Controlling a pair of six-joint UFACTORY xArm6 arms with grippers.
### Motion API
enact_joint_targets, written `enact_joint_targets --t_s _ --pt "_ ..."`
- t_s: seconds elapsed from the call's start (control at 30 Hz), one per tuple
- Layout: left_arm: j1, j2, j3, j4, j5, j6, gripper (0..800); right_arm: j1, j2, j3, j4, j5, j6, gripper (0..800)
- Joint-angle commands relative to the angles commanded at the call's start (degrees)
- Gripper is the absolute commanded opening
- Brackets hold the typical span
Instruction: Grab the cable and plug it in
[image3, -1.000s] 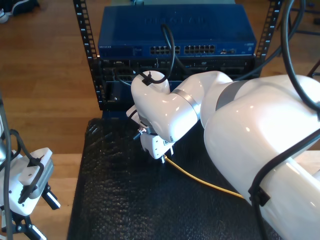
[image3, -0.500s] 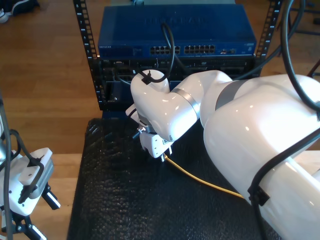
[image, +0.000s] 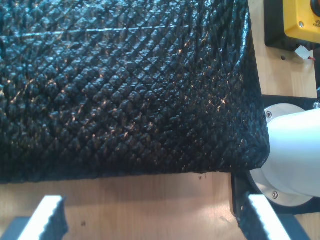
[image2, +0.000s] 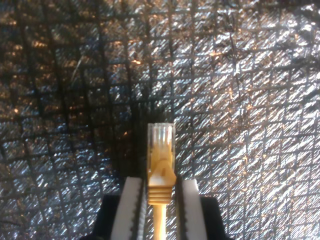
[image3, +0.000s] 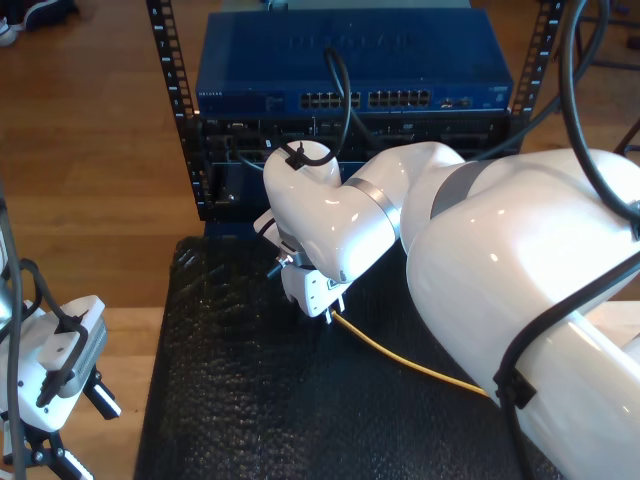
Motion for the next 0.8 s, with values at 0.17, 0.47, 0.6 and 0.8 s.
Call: enact_joint_targets --t_s 0.17,0.47,0.6,0.8 --pt "0.0 0.0 0.0 0.0 0.0 0.0 800 0.0 0.0 -0.1 -0.1 0.0 -0.2 41" --pt "-0.6 -0.1 0.0 0.0 0.1 0.0 800 -1.0 -0.3 -0.3 0.1 -0.2 -13.2 13" --pt "-0.7 -0.1 -0.4 0.0 0.4 -0.1 800 -1.5 -0.6 0.1 2.5 -0.2 -19.6 7" --pt "-0.7 -0.3 -1.5 0.0 0.7 -0.2 800 -2.0 -4.5 0.3 9.9 -0.1 -30.5 7"
